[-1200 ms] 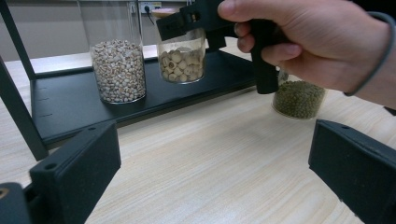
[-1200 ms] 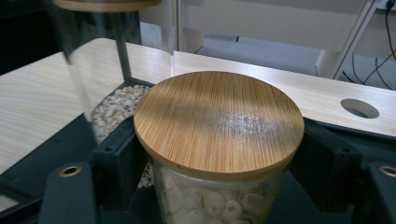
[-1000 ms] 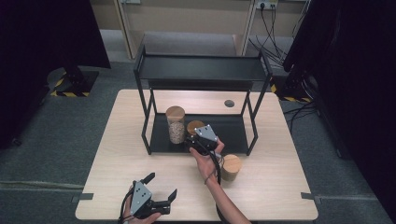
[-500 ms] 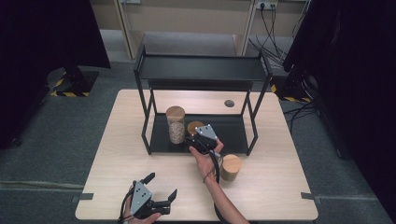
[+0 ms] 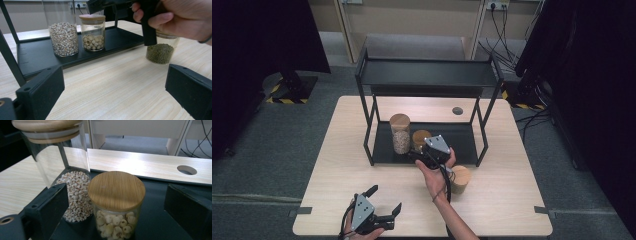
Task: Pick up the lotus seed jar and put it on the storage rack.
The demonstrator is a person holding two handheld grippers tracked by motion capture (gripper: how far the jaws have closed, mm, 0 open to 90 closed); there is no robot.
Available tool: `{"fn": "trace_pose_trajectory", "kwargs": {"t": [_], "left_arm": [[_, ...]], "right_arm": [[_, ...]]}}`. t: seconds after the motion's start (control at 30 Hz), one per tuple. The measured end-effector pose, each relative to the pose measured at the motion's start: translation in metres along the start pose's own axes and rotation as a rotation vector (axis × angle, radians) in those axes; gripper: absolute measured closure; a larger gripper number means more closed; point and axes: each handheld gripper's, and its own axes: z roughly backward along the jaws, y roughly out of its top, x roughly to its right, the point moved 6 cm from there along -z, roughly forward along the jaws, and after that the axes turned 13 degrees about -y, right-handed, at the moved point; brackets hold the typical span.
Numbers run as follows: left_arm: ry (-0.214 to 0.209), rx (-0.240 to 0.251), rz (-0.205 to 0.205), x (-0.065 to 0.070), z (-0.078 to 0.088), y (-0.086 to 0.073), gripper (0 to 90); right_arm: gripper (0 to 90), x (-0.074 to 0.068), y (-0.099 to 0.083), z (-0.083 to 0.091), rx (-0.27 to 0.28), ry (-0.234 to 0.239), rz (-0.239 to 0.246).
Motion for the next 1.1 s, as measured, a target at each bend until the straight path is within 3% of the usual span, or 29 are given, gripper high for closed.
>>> {"fn": "trace_pose_trajectory", "kwargs": {"t": [0.4,0.57,0.9,1.1], "left_arm": [[0.003,-0.002,0.005,0.000,-0.001,-0.001,1.6],[0.005,-0.002,0.005,-0.001,-0.001,-0.001,1.6],[0.010,-0.005,0.011,-0.002,-0.002,-0.001,1.6],[0.011,-0.005,0.013,-0.002,-0.002,-0.002,1.6]], "right_arm": [[3.9,0.020,-0.001,0.045,0.062,0.130,0.033],[3.8,0.031,-0.002,0.061,0.087,0.163,0.040],[3.5,0.052,-0.016,0.081,0.128,0.170,0.056],[3.5,0.061,-0.025,0.088,0.124,0.190,0.049]]}}
